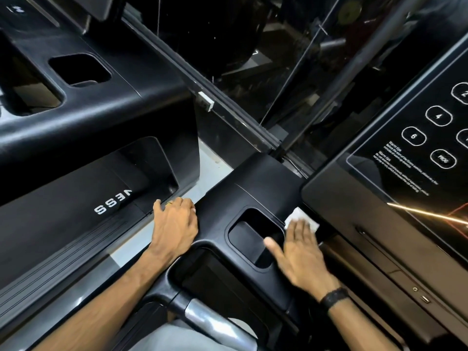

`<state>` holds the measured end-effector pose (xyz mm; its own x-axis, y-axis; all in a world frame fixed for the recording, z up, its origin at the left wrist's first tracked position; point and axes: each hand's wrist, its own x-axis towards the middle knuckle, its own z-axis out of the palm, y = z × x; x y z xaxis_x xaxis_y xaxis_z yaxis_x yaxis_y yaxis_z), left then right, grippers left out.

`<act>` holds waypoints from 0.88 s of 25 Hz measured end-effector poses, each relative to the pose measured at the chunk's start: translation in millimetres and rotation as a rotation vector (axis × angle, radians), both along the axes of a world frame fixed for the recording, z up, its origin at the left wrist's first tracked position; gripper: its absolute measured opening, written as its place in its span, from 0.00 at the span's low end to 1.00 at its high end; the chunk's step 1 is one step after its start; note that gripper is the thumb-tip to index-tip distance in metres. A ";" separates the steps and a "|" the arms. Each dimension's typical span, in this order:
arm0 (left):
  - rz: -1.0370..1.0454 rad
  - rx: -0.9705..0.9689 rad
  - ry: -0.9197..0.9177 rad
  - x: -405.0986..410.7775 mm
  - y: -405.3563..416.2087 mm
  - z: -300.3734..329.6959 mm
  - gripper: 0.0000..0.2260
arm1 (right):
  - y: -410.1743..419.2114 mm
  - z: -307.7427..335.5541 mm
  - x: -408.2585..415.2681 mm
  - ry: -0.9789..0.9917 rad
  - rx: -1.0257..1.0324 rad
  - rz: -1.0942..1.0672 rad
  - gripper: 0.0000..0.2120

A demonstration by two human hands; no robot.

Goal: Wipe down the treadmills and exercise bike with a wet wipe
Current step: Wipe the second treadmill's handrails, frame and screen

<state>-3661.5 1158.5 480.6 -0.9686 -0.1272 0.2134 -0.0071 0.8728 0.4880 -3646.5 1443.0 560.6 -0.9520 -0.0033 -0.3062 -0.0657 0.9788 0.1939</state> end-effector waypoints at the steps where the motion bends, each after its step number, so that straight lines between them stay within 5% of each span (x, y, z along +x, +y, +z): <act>1: -0.002 0.005 -0.001 0.7 0.6 -0.3 0.16 | -10.1 3.2 10.3 -0.069 -0.010 0.014 0.60; 7: -0.004 0.003 -0.005 -2.5 -0.5 -4.0 0.14 | 4.8 23.3 -20.9 0.046 0.024 -0.214 0.48; 9: 0.010 0.011 -0.013 -0.9 -1.7 -3.6 0.14 | -6.6 20.7 -12.3 0.092 0.129 -0.073 0.37; 12: 0.023 -0.007 -0.007 1.1 -0.2 -1.4 0.14 | -17.3 12.0 26.9 0.119 -0.002 0.018 0.28; 15: 0.012 -0.019 -0.003 1.2 1.1 -0.3 0.17 | -12.6 10.7 39.9 -0.073 0.099 0.046 0.34; 17: 0.001 -0.011 -0.018 -0.5 0.0 -0.2 0.17 | 3.0 5.9 24.9 -0.004 0.069 0.043 0.35; 22: 0.008 -0.014 -0.043 -0.2 -0.7 -0.3 0.16 | 15.2 15.5 16.9 0.248 -0.150 0.126 0.12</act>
